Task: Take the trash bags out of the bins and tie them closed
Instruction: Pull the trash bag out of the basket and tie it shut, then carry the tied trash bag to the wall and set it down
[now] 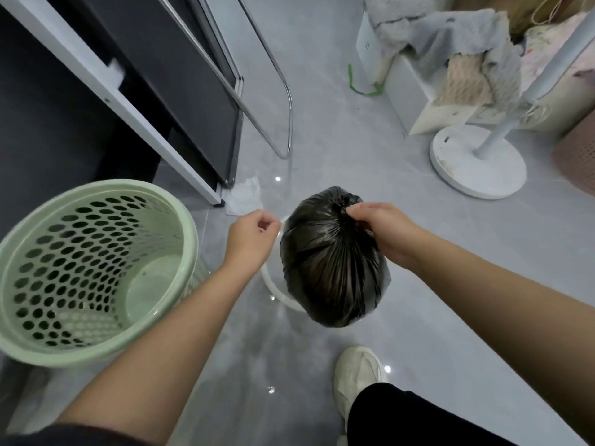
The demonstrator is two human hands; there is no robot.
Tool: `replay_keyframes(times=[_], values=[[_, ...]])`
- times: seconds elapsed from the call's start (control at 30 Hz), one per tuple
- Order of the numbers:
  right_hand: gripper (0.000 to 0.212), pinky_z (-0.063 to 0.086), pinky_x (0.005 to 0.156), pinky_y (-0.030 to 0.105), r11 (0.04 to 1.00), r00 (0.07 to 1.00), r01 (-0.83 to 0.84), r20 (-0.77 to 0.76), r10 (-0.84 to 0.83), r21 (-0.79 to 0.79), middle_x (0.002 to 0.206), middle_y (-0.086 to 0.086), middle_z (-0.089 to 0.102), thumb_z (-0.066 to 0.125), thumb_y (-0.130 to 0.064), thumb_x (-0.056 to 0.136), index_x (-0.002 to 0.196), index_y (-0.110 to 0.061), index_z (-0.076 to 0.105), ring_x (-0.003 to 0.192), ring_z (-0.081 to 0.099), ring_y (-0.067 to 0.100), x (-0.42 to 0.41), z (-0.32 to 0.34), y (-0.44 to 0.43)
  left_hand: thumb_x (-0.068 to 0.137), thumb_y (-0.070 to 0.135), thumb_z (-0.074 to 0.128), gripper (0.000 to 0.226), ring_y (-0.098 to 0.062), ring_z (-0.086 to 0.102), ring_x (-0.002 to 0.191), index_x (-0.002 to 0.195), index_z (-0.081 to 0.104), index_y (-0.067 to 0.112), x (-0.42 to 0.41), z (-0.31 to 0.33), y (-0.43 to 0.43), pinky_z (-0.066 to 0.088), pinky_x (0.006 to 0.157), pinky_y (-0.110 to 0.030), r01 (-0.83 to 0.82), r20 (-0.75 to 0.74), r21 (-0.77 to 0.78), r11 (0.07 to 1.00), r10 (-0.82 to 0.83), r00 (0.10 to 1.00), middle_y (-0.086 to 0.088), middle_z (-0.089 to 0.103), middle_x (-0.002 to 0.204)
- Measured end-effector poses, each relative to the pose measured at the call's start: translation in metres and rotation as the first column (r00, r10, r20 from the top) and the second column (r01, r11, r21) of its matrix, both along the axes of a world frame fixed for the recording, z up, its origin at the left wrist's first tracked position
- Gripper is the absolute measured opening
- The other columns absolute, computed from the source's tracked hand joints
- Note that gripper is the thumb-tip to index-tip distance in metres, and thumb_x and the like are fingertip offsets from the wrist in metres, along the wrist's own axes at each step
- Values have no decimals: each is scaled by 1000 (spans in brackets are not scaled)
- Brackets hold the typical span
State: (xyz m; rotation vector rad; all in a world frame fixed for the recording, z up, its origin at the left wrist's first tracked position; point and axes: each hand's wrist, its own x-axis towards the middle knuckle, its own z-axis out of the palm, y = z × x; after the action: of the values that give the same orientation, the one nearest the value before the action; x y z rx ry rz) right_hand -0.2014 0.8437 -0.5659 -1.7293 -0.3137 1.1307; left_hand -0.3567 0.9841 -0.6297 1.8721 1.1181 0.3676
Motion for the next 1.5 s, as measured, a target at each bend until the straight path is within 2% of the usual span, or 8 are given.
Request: replay_keyframes(times=[0.27, 0.47, 0.67, 0.8, 0.93, 1.07, 1.23, 1.5], values=[[13, 47, 73, 24, 982, 981, 162, 124, -150, -93, 88, 2, 65, 55, -14, 92, 84, -17, 65, 90, 61, 18, 46, -60, -6, 84, 18, 62, 17, -32, 61, 100, 96, 67, 6, 3, -131, -6, 43, 79, -29, -150, -455, -227, 962, 32, 890, -16, 68, 104], [14, 50, 82, 28, 979, 979, 170, 128, -156, -114, 91, 1, 68, 56, -20, 93, 83, -20, 66, 94, 65, 19, 51, -88, -3, 80, 18, 68, 55, -40, 56, 114, 123, 41, -3, 18, -164, -8, 46, 89, -41, -350, -569, -229, 908, 167, 805, -25, 54, 126], [16, 47, 92, 32, 982, 980, 143, 156, -123, -121, 91, 0, 67, 56, -22, 92, 78, -22, 65, 95, 63, 19, 49, -106, -2, 81, 19, 67, 45, -39, 59, 108, 118, 55, -3, 20, -171, -4, 48, 85, -39, -359, -597, -178, 916, 190, 780, -24, 61, 120], [24, 48, 89, 34, 984, 980, 118, 173, -94, -132, 81, -2, 66, 55, -22, 92, 69, -23, 63, 87, 62, 19, 44, -100, -2, 85, 18, 63, 43, -41, 59, 99, 118, 43, -1, 31, -138, -1, 44, 73, -38, -355, -479, -109, 928, 264, 837, -24, 59, 116], [20, 48, 83, 34, 979, 970, 137, 222, -102, -149, 80, 0, 64, 56, -22, 91, 72, -21, 64, 84, 61, 20, 42, -74, 2, 86, 16, 55, 26, -28, 50, 71, 108, 45, 6, 33, -82, 4, 38, 59, -34, -85, -333, 140, 986, 128, 934, -15, 61, 91], [21, 42, 65, 29, 979, 965, 113, 255, -66, -173, 69, 3, 54, 54, -17, 90, 69, -14, 59, 69, 52, 18, 38, -39, 4, 89, 15, 51, 17, -27, 47, 64, 102, 44, 7, 27, -17, 16, 35, 54, -34, 93, -326, 374, 923, 37, 945, -8, 50, 77], [13, 26, 56, 31, 968, 934, 204, 326, -147, -149, 64, 5, 35, 50, -18, 85, 74, -12, 46, 60, 34, 19, 29, -3, 9, 87, 14, 51, 15, -31, 49, 64, 97, 43, 6, -2, 48, 42, 36, 51, -34, 76, -291, 486, 871, 80, 953, -13, 54, 78], [21, 39, 70, 31, 922, 899, 386, 243, -364, -45, 68, 4, 53, 49, -22, 84, 65, -14, 54, 71, 50, 24, -4, 32, 35, 85, 17, 55, 18, -33, 56, 70, 96, 48, 4, -89, 111, 80, 45, 53, -38, -110, -282, 468, 877, 267, 921, -16, 59, 87]])
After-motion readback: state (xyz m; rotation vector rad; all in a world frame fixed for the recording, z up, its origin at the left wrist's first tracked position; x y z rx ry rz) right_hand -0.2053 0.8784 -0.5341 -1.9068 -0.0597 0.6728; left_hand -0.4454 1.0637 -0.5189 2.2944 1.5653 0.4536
